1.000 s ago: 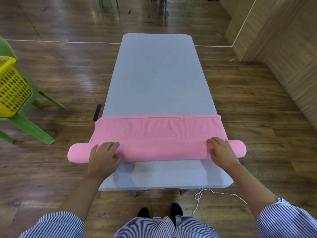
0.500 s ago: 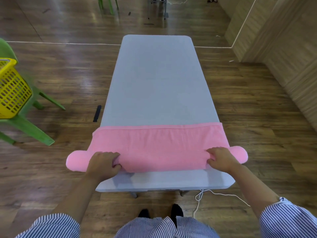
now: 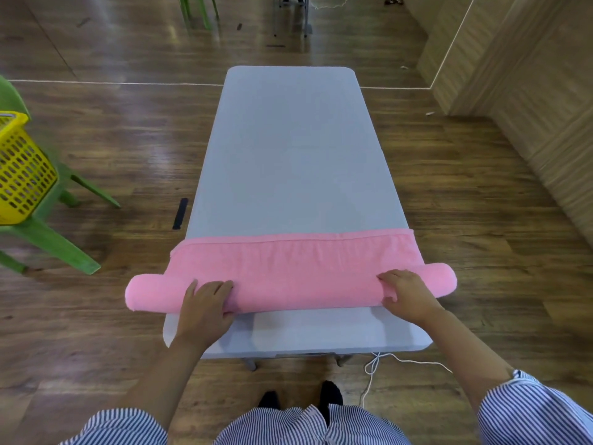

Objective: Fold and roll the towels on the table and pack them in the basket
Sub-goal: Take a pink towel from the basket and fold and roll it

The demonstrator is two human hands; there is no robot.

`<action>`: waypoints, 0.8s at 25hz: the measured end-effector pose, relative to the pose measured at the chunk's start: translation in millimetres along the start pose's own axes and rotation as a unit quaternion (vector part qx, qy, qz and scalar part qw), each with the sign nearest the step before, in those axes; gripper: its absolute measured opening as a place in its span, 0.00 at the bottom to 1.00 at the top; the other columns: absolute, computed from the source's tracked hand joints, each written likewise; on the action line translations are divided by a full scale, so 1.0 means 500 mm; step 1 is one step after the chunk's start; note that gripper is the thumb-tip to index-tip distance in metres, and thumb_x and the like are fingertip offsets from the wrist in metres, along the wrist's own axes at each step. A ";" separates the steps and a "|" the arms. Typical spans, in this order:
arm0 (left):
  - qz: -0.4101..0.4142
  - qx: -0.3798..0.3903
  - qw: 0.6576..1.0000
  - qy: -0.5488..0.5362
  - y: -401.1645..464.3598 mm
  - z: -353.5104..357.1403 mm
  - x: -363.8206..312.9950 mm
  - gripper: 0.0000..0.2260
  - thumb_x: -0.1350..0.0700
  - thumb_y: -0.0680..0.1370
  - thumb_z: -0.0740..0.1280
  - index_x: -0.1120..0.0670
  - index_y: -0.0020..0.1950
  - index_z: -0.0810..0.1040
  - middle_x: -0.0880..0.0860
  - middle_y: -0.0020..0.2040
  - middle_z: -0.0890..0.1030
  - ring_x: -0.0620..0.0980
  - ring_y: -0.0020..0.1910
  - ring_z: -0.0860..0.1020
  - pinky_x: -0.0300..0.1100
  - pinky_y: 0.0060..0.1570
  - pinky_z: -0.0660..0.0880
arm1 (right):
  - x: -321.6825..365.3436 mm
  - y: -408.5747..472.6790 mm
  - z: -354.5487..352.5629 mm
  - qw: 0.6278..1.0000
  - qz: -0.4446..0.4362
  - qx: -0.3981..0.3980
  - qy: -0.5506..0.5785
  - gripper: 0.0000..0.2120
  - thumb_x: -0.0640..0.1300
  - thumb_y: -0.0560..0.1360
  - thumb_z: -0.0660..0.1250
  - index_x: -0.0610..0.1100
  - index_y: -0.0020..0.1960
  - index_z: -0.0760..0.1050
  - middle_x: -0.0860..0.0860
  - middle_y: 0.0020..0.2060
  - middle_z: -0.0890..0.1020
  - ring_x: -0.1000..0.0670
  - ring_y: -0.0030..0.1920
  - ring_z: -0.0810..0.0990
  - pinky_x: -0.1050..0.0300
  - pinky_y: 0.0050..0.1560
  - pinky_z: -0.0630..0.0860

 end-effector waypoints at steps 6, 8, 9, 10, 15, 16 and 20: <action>0.062 -0.006 0.998 -0.025 -0.009 -0.025 -0.010 0.20 0.46 0.63 0.59 0.53 0.46 0.82 0.46 0.30 0.78 0.51 0.28 0.76 0.43 0.35 0.72 | -0.017 0.003 0.001 0.997 0.021 0.072 0.003 0.21 0.45 0.73 0.63 0.45 0.66 0.72 0.49 0.60 0.78 0.47 0.60 0.75 0.55 0.62 0.68; 0.055 -0.028 0.998 -0.020 -0.003 -0.035 -0.007 0.21 0.47 0.64 0.59 0.54 0.50 0.82 0.49 0.40 0.82 0.52 0.37 0.80 0.49 0.42 0.75 | -0.013 0.012 -0.015 1.000 0.007 0.025 -0.013 0.20 0.42 0.73 0.63 0.46 0.65 0.72 0.49 0.60 0.77 0.46 0.60 0.74 0.51 0.62 0.68; 0.043 -0.047 0.998 -0.021 -0.002 -0.042 -0.007 0.21 0.48 0.65 0.59 0.55 0.52 0.81 0.50 0.45 0.82 0.53 0.43 0.80 0.52 0.47 0.75 | -0.011 0.017 -0.027 1.000 0.001 -0.020 -0.019 0.19 0.39 0.73 0.62 0.45 0.64 0.73 0.48 0.60 0.77 0.45 0.59 0.74 0.48 0.61 0.69; 0.032 -0.065 0.997 -0.023 -0.002 -0.047 -0.010 0.21 0.50 0.66 0.59 0.56 0.53 0.80 0.52 0.49 0.82 0.53 0.47 0.80 0.54 0.50 0.75 | -0.010 0.020 -0.035 0.998 0.003 -0.057 -0.022 0.18 0.37 0.73 0.61 0.45 0.63 0.74 0.48 0.60 0.77 0.43 0.59 0.75 0.46 0.60 0.69; 0.026 -0.036 0.999 -0.009 -0.021 -0.018 -0.025 0.25 0.46 0.63 0.65 0.56 0.58 0.79 0.53 0.53 0.82 0.54 0.51 0.80 0.59 0.57 0.72 | -0.006 0.000 0.004 0.999 0.028 0.021 -0.040 0.26 0.46 0.75 0.62 0.46 0.71 0.63 0.52 0.69 0.68 0.50 0.70 0.62 0.43 0.73 0.48; 0.023 -0.021 1.000 -0.007 -0.023 -0.006 -0.025 0.27 0.48 0.61 0.69 0.57 0.58 0.79 0.53 0.52 0.82 0.55 0.51 0.80 0.60 0.57 0.72 | -0.004 -0.004 0.010 0.997 0.025 0.035 -0.064 0.29 0.47 0.72 0.64 0.46 0.72 0.62 0.52 0.69 0.67 0.50 0.71 0.62 0.45 0.73 0.47; 0.015 0.001 1.000 -0.024 -0.028 -0.005 -0.028 0.23 0.48 0.62 0.64 0.55 0.52 0.82 0.50 0.43 0.83 0.54 0.41 0.81 0.54 0.50 0.74 | -0.008 -0.004 0.010 0.995 0.022 0.060 -0.077 0.30 0.53 0.68 0.64 0.49 0.69 0.67 0.52 0.65 0.73 0.50 0.66 0.68 0.53 0.69 0.56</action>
Point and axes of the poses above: each hand's wrist, its own y-axis towards the middle knuckle, its own z-axis out of the palm, x = y × z, the point moved 9 cm from there along y, towards the middle knuckle
